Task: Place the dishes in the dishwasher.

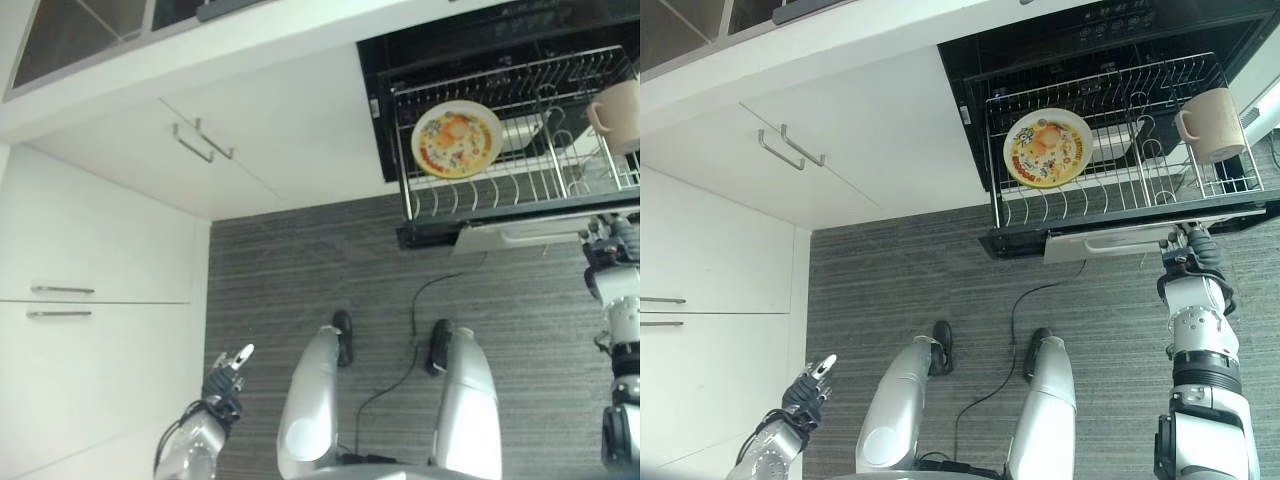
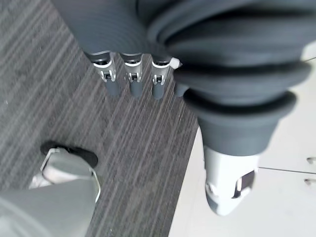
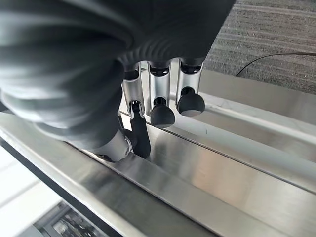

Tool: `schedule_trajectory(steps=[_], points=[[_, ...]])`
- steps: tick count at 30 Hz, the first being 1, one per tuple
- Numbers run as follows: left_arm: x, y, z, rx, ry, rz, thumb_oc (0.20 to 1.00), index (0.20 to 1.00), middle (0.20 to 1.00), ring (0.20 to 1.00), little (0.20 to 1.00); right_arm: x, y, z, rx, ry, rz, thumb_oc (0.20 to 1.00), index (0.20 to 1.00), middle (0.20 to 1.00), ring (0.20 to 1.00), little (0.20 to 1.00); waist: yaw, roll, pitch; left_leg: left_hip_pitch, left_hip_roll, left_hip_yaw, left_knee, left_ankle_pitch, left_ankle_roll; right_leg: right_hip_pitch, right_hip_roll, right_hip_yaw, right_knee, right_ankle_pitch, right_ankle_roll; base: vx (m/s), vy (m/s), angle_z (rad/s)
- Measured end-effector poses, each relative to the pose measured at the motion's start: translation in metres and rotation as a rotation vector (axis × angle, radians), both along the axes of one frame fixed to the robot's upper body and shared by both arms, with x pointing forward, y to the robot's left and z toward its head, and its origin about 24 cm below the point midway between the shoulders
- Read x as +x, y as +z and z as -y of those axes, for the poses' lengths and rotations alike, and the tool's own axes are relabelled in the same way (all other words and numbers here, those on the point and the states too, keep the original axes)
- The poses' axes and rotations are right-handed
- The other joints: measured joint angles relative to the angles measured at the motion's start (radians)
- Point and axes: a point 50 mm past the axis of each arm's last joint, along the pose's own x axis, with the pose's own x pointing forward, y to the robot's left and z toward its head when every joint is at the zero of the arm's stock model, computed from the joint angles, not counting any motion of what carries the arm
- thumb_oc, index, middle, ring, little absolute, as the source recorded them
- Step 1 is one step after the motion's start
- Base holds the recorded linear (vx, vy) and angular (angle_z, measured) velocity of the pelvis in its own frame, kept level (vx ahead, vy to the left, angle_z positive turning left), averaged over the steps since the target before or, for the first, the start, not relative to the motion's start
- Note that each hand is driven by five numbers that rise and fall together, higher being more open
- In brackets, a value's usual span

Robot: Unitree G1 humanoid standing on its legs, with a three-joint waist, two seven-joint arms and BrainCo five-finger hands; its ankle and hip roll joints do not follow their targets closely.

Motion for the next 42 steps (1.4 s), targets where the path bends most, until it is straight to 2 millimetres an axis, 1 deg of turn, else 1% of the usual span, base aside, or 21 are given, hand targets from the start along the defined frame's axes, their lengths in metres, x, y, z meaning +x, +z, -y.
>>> schedule_trajectory(steps=[1, 2, 3, 4, 5, 6, 7, 9, 11, 12, 16, 20, 22, 23, 24, 25, 28, 32, 38, 41, 42], points=[[-0.008, -0.004, -0.004, -0.004, 0.014, -0.018, 1.000, 1.000, 1.000, 1.000, 1.000, 0.004, 0.001, 0.002, -0.020, 0.023, -0.054, 0.200, 0.200, 0.200, 0.200, 0.200, 0.014, 0.012, -0.001, 0.050, -0.001, 0.004, -0.068, 0.024, -0.019, 0.048, 0.012, -0.017, -0.027, -0.004, -0.007, 0.21, 0.117, 0.31], [-0.029, -0.014, -0.007, 0.012, 0.024, -0.080, 1.000, 1.000, 1.000, 1.000, 1.000, -0.001, -0.016, 0.010, -0.044, 0.025, -0.195, 0.200, 0.200, 0.200, 0.200, 0.200, 0.015, 0.011, -0.024, 0.098, 0.016, -0.001, -0.058, 0.050, -0.034, 0.119, 0.008, -0.042, -0.067, 0.003, -0.002, 0.18, 0.270, 0.46], [-0.051, -0.026, -0.007, 0.011, 0.037, -0.165, 1.000, 1.000, 1.000, 1.000, 1.000, -0.002, -0.024, 0.011, -0.056, 0.016, -0.240, 0.200, 0.200, 0.200, 0.200, 0.200, 0.033, 0.043, -0.067, 0.040, 0.018, -0.034, 0.020, 0.024, -0.050, 0.133, 0.017, -0.050, -0.092, -0.021, -0.004, 0.23, 0.327, 0.42], [-0.073, -0.041, 0.001, -0.001, 0.047, -0.246, 1.000, 1.000, 1.000, 1.000, 1.000, 0.001, -0.018, 0.016, -0.112, 0.016, -0.273, 0.200, 0.200, 0.200, 0.200, 0.200, 0.046, 0.042, -0.063, 0.009, 0.008, -0.056, -0.156, 0.034, -0.069, 0.132, 0.013, -0.059, -0.140, 0.002, 0.017, 0.19, 0.242, 0.14], [-0.105, -0.058, 0.007, -0.028, 0.071, -0.380, 1.000, 1.000, 1.000, 1.000, 1.000, 0.006, -0.017, 0.015, -0.117, 0.019, -0.290, 0.200, 0.200, 0.200, 0.200, 0.200, 0.061, 0.050, -0.067, 0.009, 0.018, -0.052, -0.328, 0.069, -0.060, 0.148, 0.020, -0.067, -0.157, 0.020, 0.025, 0.22, 0.180, -0.34], [-0.135, -0.068, 0.013, -0.024, 0.008, -0.515, 1.000, 1.000, 1.000, 1.000, 1.000, 0.013, -0.006, 0.018, -0.127, 0.004, -0.278, 0.200, 0.200, 0.200, 0.200, 0.200, 0.096, 0.049, -0.066, -0.007, -0.041, -0.122, -0.249, 0.072, -0.046, 0.166, 0.011, -0.044, -0.130, -0.017, 0.026, 0.23, 0.177, -0.52], [-0.124, -0.061, 0.006, -0.003, -0.011, -0.454, 1.000, 1.000, 1.000, 1.000, 1.000, 0.007, 0.010, 0.034, -0.153, -0.049, -0.280, 0.200, 0.200, 0.200, 0.200, 0.200, 0.130, 0.062, -0.055, 0.011, -0.101, -0.100, -0.200, 0.103, 0.031, 0.172, -0.022, -0.040, -0.112, -0.025, 0.050, 0.23, 0.142, -0.14], [-0.077, -0.033, -0.020, 0.088, -0.113, -0.264, 1.000, 1.000, 1.000, 1.000, 1.000, -0.011, 0.031, 0.069, -0.154, -0.159, -0.356, 0.200, 0.200, 0.200, 0.200, 0.200, 0.138, 0.043, -0.042, 0.012, -0.159, -0.045, -0.223, 0.151, 0.076, 0.220, -0.106, -0.078, -0.150, -0.029, 0.107, 0.20, 0.056, 0.55], [-0.055, -0.012, -0.039, 0.164, -0.151, -0.167, 1.000, 1.000, 1.000, 1.000, 1.000, -0.019, 0.057, 0.086, -0.177, -0.252, -0.393, 0.200, 0.200, 0.200, 0.200, 0.200, 0.162, 0.044, -0.036, 0.010, -0.199, -0.051, -0.223, 0.156, 0.097, 0.268, -0.132, -0.106, -0.237, 0.001, 0.146, 0.24, -0.130, 0.48], [-0.053, -0.006, -0.047, 0.185, -0.143, -0.149, 1.000, 1.000, 1.000, 1.000, 1.000, -0.020, 0.065, 0.089, -0.159, -0.273, -0.388, 0.200, 0.200, 0.200, 0.200, 0.200, 0.177, 0.042, -0.008, 0.032, -0.206, -0.064, -0.219, 0.130, 0.078, 0.341, -0.130, -0.151, -0.310, 0.015, 0.156, 0.29, -0.201, 0.34], [-0.057, -0.007, -0.053, 0.185, -0.119, -0.161, 1.000, 1.000, 1.000, 1.000, 1.000, -0.025, 0.067, 0.093, -0.092, -0.314, -0.443, 0.200, 0.200, 0.200, 0.200, 0.200, 0.221, 0.034, 0.008, 0.070, -0.192, -0.087, -0.220, 0.118, 0.072, 0.468, -0.090, -0.235, -0.424, 0.034, 0.195, 0.16, -0.158, 0.31], [-0.069, -0.012, -0.058, 0.180, -0.091, -0.206, 1.000, 1.000, 1.000, 1.000, 1.000, -0.033, 0.052, 0.094, -0.046, -0.313, -0.559, 0.200, 0.200, 0.200, 0.200, 0.200, 0.243, 0.034, 0.008, 0.122, -0.180, -0.110, -0.198, 0.118, 0.073, 0.567, -0.060, -0.273, -0.455, 0.028, 0.183, 0.16, -0.153, 0.19], [-0.075, -0.013, -0.064, 0.184, -0.059, -0.222, 1.000, 1.000, 1.000, 1.000, 1.000, -0.035, 0.048, 0.093, -0.044, -0.309, -0.609, 0.200, 0.200, 0.200, 0.200, 0.200, 0.256, 0.034, 0.008, 0.055, -0.166, -0.113, -0.065, 0.118, 0.073, 0.579, -0.047, -0.285, -0.457, 0.023, 0.171, 0.12, -0.095, 0.10], [-0.081, -0.017, -0.063, 0.171, -0.052, -0.247, 1.000, 1.000, 1.000, 1.000, 1.000, -0.036, 0.049, 0.093, -0.061, -0.318, -0.640, 0.200, 0.200, 0.200, 0.200, 0.200, 0.265, 0.038, 0.005, 0.028, -0.170, -0.114, -0.083, 0.103, 0.067, 0.582, -0.042, -0.288, -0.445, 0.005, 0.158, 0.11, -0.086, -0.02], [-0.089, -0.022, -0.058, 0.156, -0.053, -0.270, 1.000, 1.000, 1.000, 1.000, 1.000, -0.039, 0.051, 0.095, -0.064, -0.325, -0.646, 0.200, 0.200, 0.200, 0.200, 0.200, 0.264, 0.073, -0.019, 0.045, -0.157, -0.121, -0.163, 0.131, 0.066, 0.581, -0.024, -0.291, -0.430, -0.001, 0.159, 0.11, -0.089, -0.03], [-0.095, -0.025, -0.057, 0.158, -0.072, -0.295, 1.000, 1.000, 1.000, 1.000, 1.000, -0.040, 0.052, 0.097, -0.065, -0.330, -0.649, 0.200, 0.200, 0.200, 0.200, 0.200, 0.258, 0.081, -0.026, 0.057, -0.159, -0.113, -0.201, 0.131, 0.086, 0.581, -0.031, -0.291, -0.400, -0.041, 0.177, 0.08, -0.074, 0.13], [-0.093, -0.025, -0.057, 0.175, -0.109, -0.301, 1.000, 1.000, 1.000, 1.000, 1.000, -0.046, 0.055, 0.102, -0.097, -0.360, -0.679, 0.200, 0.200, 0.200, 0.200, 0.200, 0.258, 0.080, -0.029, 0.049, -0.179, -0.115, -0.203, 0.140, 0.092, 0.568, -0.053, -0.297, -0.388, -0.047, 0.183, 0.06, -0.051, 0.08], [-0.087, -0.014, -0.072, 0.218, -0.136, -0.275, 1.000, 1.000, 1.000, 1.000, 1.000, -0.044, 0.055, 0.100, -0.095, -0.331, -0.662, 0.200, 0.200, 0.200, 0.200, 0.200, 0.255, 0.081, -0.029, 0.051, -0.174, -0.115, -0.202, 0.144, 0.093, 0.559, -0.053, -0.292, -0.372, -0.053, 0.183, -0.01, -0.029, -0.03], [-0.075, -0.009, -0.070, 0.214, -0.175, -0.215, 1.000, 1.000, 1.000, 1.000, 1.000, -0.032, 0.043, 0.092, -0.180, -0.264, -0.618, 0.200, 0.200, 0.200, 0.200, 0.200, 0.241, 0.073, -0.027, 0.064, -0.156, -0.108, -0.221, 0.156, 0.088, 0.557, -0.039, -0.285, -0.373, -0.055, 0.178, -0.08, -0.011, -0.06], [-0.066, -0.005, -0.066, 0.215, -0.194, -0.166, 1.000, 1.000, 1.000, 1.000, 1.000, -0.017, 0.022, 0.073, -0.226, -0.176, -0.444, 0.200, 0.200, 0.200, 0.200, 0.200, 0.218, 0.056, -0.018, 0.063, -0.140, -0.109, -0.230, 0.163, 0.079, 0.548, -0.023, -0.280, -0.374, -0.054, 0.169, -0.14, -0.002, -0.08], [-0.064, -0.004, -0.065, 0.220, -0.197, -0.151, 1.000, 1.000, 1.000, 1.000, 1.000, -0.008, 0.012, 0.056, -0.223, -0.092, -0.376, 0.200, 0.200, 0.200, 0.200, 0.200, 0.212, 0.042, -0.017, 0.066, -0.133, -0.106, -0.237, 0.166, 0.074, 0.543, -0.020, -0.270, -0.375, -0.056, 0.163, -0.26, -0.003, -0.16]])
